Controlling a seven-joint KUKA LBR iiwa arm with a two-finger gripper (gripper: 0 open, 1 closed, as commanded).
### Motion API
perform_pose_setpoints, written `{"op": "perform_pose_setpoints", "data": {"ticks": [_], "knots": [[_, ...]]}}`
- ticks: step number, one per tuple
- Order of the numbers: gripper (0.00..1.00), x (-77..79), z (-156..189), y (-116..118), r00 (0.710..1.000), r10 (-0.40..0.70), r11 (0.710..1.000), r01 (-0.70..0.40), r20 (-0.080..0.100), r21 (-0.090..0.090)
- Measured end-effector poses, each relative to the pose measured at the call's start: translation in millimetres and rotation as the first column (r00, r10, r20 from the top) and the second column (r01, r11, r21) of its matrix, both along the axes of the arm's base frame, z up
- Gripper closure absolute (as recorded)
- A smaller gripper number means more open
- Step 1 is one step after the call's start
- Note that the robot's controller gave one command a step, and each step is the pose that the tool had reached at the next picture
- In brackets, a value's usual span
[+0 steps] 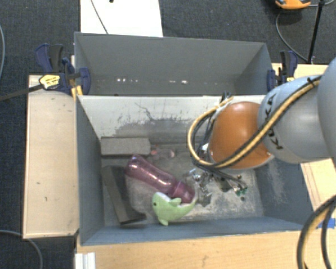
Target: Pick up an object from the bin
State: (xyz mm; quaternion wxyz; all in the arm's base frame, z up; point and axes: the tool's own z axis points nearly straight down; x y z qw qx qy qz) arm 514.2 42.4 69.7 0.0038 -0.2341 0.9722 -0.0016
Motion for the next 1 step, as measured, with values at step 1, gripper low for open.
{"op": "perform_pose_setpoints", "data": {"ticks": [1], "knots": [[1.0, 0.0, 0.0, 0.0, 1.0, 0.001, 1.0, -0.001, 0.0, 0.0]]}}
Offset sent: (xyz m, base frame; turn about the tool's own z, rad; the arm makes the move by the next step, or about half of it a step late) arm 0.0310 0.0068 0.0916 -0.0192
